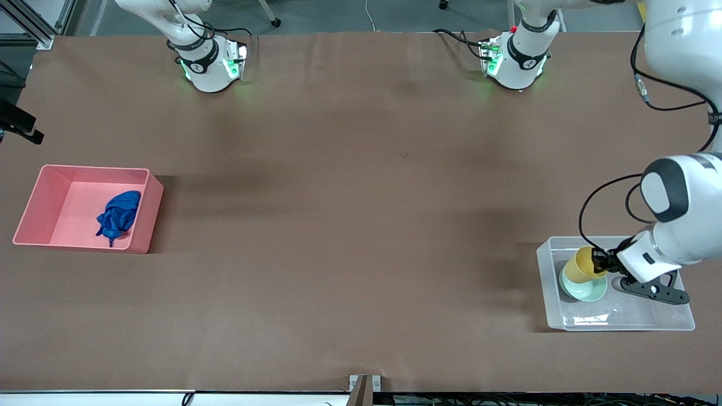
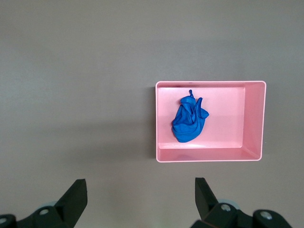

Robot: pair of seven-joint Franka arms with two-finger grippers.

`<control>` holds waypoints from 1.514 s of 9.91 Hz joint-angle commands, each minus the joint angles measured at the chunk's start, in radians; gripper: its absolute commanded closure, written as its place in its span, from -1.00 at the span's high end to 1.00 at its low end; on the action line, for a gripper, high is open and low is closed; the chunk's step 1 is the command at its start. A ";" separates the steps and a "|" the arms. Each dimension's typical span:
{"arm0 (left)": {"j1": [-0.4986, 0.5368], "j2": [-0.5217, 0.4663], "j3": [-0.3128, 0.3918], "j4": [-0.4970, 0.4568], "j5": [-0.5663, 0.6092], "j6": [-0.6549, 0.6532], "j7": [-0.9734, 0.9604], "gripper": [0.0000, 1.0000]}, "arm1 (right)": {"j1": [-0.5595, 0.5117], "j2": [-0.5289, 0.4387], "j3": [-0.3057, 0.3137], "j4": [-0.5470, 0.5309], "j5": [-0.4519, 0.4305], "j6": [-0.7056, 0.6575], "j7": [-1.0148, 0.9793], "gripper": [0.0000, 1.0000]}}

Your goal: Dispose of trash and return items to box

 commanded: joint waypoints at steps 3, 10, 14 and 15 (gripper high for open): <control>-0.003 0.155 0.043 0.071 0.005 0.022 0.050 -0.99 | 0.008 0.001 -0.005 0.009 -0.007 -0.013 0.012 1.00; -0.010 0.026 0.054 0.051 0.005 0.025 0.005 1.00 | 0.007 0.001 -0.005 0.009 -0.007 -0.022 0.010 1.00; -0.012 -0.311 0.026 -0.032 0.019 -0.179 -0.187 1.00 | 0.001 0.003 -0.008 0.009 0.001 -0.010 0.009 1.00; -0.012 -0.367 0.017 -0.033 0.019 -0.255 -0.240 1.00 | -0.001 0.003 -0.010 0.008 0.006 -0.003 0.009 1.00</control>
